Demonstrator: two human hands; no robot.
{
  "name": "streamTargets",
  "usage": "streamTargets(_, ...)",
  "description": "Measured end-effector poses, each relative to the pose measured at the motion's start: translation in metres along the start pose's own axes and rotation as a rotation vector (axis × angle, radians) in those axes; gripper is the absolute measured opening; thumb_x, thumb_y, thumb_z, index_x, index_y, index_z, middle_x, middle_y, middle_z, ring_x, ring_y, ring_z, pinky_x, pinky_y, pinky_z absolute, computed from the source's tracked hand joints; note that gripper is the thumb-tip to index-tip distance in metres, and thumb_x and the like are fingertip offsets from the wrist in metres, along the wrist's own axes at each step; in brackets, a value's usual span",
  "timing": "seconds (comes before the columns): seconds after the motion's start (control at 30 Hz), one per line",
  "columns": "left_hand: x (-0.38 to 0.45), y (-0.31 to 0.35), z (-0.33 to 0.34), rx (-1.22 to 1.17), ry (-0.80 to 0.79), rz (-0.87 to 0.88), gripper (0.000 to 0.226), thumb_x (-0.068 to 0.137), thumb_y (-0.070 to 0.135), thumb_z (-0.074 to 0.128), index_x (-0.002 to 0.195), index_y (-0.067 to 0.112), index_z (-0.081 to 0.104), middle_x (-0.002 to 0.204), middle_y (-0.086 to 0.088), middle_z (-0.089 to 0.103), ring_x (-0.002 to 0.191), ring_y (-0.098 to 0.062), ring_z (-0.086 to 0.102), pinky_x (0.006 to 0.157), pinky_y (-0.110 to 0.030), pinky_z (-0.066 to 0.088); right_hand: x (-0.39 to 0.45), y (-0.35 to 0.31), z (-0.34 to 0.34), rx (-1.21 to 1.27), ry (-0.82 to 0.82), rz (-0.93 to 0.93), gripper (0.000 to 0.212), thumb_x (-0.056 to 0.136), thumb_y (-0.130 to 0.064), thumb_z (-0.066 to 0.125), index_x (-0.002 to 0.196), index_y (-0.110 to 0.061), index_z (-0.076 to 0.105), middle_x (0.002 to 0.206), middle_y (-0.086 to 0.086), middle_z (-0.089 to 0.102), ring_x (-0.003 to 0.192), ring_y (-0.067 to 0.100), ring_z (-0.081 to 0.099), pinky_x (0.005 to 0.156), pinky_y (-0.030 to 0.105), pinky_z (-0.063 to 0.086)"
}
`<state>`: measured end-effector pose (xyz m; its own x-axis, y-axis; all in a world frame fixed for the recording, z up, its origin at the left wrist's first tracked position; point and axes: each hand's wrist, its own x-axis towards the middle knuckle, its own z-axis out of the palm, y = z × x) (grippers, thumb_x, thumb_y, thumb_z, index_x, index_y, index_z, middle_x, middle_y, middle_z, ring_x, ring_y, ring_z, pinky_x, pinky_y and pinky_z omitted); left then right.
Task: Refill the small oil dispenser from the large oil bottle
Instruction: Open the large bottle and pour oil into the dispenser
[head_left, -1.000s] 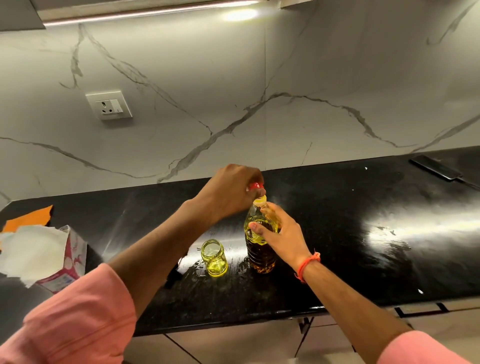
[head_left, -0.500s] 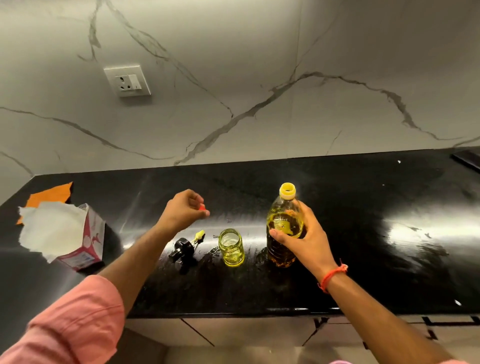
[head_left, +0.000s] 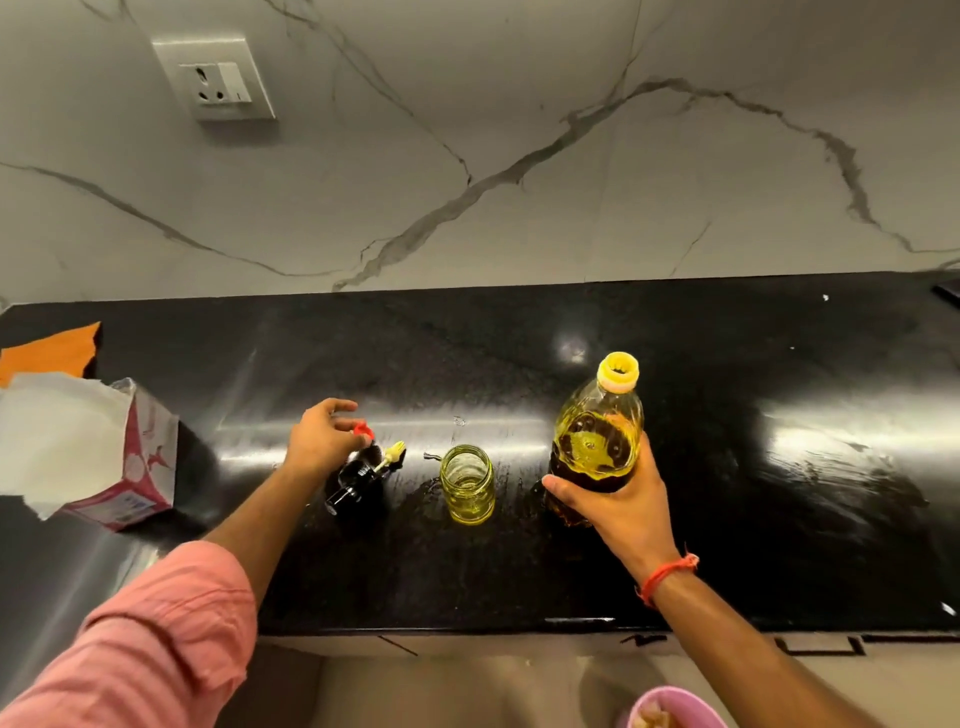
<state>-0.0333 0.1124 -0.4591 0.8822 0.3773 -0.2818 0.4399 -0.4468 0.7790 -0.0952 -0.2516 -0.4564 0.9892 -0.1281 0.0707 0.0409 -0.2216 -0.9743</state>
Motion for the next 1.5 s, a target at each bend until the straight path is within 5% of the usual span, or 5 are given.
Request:
streamTargets(0.17, 0.009, -0.009, 0.001, 0.024, -0.007, 0.012, 0.052, 0.08, -0.003, 0.079, 0.126, 0.013, 0.06, 0.115, -0.01, 0.073, 0.1, -0.022, 0.07, 0.075, -0.028, 0.054, 0.0, 0.003, 0.009, 0.007, 0.046, -0.011, 0.079, 0.057, -0.024, 0.1, 0.122, -0.036, 0.058, 0.113, -0.013, 0.072, 0.106, -0.002, 0.068, 0.089, 0.012, 0.053)
streamTargets(0.77, -0.115, 0.029, 0.037, -0.102, 0.072, 0.433, 0.046, 0.091, 0.025, 0.075, 0.133, 0.036, 0.059, 0.133, 0.014, 0.059, 0.124, -0.006, 0.056, 0.104, -0.032, 0.045, 0.015, 0.004, 0.013, -0.026, 0.066, -0.07, 0.064, 0.062, -0.011, 0.097, 0.111, -0.035, 0.063, 0.105, -0.012, 0.073, 0.101, 0.0, 0.069, 0.084, 0.011, 0.052)
streamTargets(1.17, -0.142, 0.018, 0.092, -0.157, -0.125, 0.306, 0.103, 0.07, 0.039, 0.092, 0.154, 0.037, 0.032, 0.143, 0.018, 0.048, 0.127, 0.011, 0.047, 0.097, -0.001, 0.035, 0.025, -0.013, -0.013, -0.235, -0.18, -0.207, 0.065, 0.061, -0.012, 0.096, 0.117, -0.022, 0.063, 0.104, -0.011, 0.072, 0.1, -0.001, 0.069, 0.084, 0.011, 0.052)
streamTargets(1.37, -0.131, 0.019, 0.111, -0.184, -0.063, 0.263, 0.081, 0.069, 0.023, 0.093, 0.138, 0.027, 0.05, 0.12, 0.014, 0.065, 0.11, -0.003, 0.064, 0.103, -0.033, 0.053, 0.033, -0.025, -0.031, -0.377, -0.276, -0.249, 0.069, 0.06, -0.02, 0.094, 0.121, -0.028, 0.062, 0.107, -0.016, 0.071, 0.1, -0.004, 0.068, 0.087, 0.016, 0.055)
streamTargets(1.5, -0.127, 0.02, 0.116, -0.168, -0.027, 0.271, 0.062, 0.072, 0.018, 0.09, 0.124, 0.025, 0.057, 0.108, 0.011, 0.071, 0.1, -0.004, 0.068, 0.095, -0.031, 0.056, 0.041, -0.036, -0.042, -0.517, -0.352, -0.272, 0.072, 0.057, -0.031, 0.09, 0.121, -0.036, 0.058, 0.106, -0.018, 0.07, 0.1, -0.001, 0.067, 0.087, 0.027, 0.059)
